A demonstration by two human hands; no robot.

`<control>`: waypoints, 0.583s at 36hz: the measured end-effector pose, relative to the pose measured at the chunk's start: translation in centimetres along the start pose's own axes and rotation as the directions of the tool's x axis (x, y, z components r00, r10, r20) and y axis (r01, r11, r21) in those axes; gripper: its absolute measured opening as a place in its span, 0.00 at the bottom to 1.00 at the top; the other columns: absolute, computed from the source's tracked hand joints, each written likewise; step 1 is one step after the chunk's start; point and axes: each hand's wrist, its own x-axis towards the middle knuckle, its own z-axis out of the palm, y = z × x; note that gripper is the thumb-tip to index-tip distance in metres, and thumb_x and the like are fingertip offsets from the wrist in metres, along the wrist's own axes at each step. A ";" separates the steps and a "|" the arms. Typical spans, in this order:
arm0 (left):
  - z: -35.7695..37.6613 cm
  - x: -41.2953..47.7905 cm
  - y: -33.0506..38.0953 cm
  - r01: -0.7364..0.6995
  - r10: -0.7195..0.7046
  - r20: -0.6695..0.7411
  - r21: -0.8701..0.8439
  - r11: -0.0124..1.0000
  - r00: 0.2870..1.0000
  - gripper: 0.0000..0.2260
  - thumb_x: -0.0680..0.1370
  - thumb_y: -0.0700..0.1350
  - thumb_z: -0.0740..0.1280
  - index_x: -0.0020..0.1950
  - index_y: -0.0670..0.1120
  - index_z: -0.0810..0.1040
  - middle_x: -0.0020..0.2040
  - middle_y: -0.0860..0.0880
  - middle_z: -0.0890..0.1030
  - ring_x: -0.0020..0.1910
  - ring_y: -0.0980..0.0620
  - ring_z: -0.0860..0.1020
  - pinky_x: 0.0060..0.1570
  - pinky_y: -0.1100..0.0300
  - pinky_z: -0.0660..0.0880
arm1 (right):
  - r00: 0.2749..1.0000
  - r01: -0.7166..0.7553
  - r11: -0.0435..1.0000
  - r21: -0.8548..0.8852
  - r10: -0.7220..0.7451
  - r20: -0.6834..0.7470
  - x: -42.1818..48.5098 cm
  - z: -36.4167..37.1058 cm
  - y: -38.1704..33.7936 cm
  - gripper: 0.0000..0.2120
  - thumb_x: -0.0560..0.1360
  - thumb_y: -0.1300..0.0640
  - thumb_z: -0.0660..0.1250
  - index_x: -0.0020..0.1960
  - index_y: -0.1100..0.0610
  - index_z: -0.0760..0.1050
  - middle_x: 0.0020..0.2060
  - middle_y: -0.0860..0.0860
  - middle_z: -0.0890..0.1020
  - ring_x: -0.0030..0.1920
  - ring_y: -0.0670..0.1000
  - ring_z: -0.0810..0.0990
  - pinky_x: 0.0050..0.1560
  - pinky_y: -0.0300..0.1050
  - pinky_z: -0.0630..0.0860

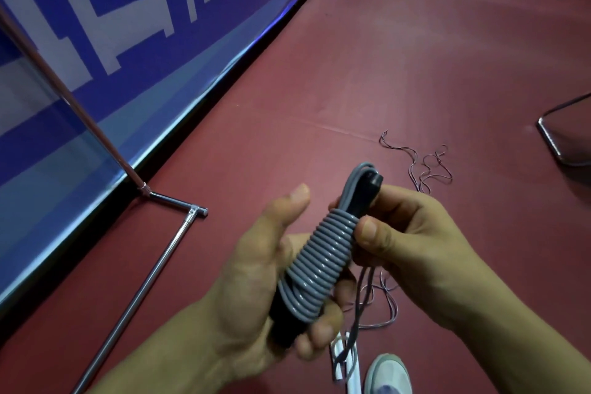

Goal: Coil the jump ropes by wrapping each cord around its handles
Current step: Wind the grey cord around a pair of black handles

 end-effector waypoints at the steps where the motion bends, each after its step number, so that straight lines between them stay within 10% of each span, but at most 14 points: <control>1: 0.1 0.2 -0.1 -0.043 0.060 -0.129 0.128 0.991 0.990 0.38 0.70 0.70 0.68 0.61 0.38 0.74 0.39 0.41 0.73 0.23 0.48 0.76 0.20 0.63 0.71 | 1.000 0.010 1.000 -0.010 -0.010 -0.023 0.1 0.0 0.2 0.28 0.62 0.41 0.82 0.50 0.62 0.82 0.38 0.55 0.80 0.33 0.48 0.74 0.33 0.39 0.71; 4: 0.8 0.5 -0.6 -0.088 0.352 -0.340 0.599 0.796 0.872 0.29 0.62 0.68 0.72 0.51 0.47 0.77 0.32 0.47 0.74 0.25 0.49 0.70 0.25 0.57 0.66 | 0.994 0.007 0.997 -0.074 -0.015 -0.108 0.2 0.3 0.3 0.26 0.60 0.42 0.83 0.46 0.61 0.82 0.36 0.54 0.82 0.34 0.48 0.75 0.35 0.40 0.72; 8: 1.0 -0.1 -0.8 0.020 0.610 -0.245 0.936 0.352 0.754 0.15 0.68 0.60 0.75 0.46 0.53 0.77 0.33 0.55 0.78 0.29 0.58 0.72 0.29 0.63 0.69 | 0.976 -0.005 0.985 -0.174 -0.033 -0.215 0.3 0.2 -0.3 0.09 0.65 0.57 0.76 0.42 0.60 0.81 0.33 0.51 0.81 0.31 0.47 0.74 0.32 0.39 0.72; 15: 0.4 0.0 -1.7 -0.087 0.736 -0.065 0.982 0.166 0.674 0.29 0.80 0.50 0.68 0.72 0.68 0.56 0.42 0.55 0.81 0.35 0.56 0.78 0.35 0.57 0.73 | 0.971 -0.017 0.986 -0.164 -0.022 -0.237 0.6 0.7 -0.1 0.07 0.66 0.57 0.75 0.43 0.58 0.83 0.34 0.52 0.81 0.30 0.48 0.72 0.31 0.39 0.70; 21: 0.5 -0.1 -1.4 -0.282 0.764 0.128 0.957 0.073 0.632 0.17 0.82 0.45 0.66 0.69 0.55 0.69 0.45 0.57 0.80 0.35 0.66 0.76 0.38 0.77 0.67 | 0.980 0.033 0.993 -0.113 -0.054 -0.190 0.6 0.7 -0.1 0.15 0.62 0.49 0.81 0.43 0.56 0.83 0.31 0.50 0.80 0.29 0.47 0.72 0.31 0.39 0.71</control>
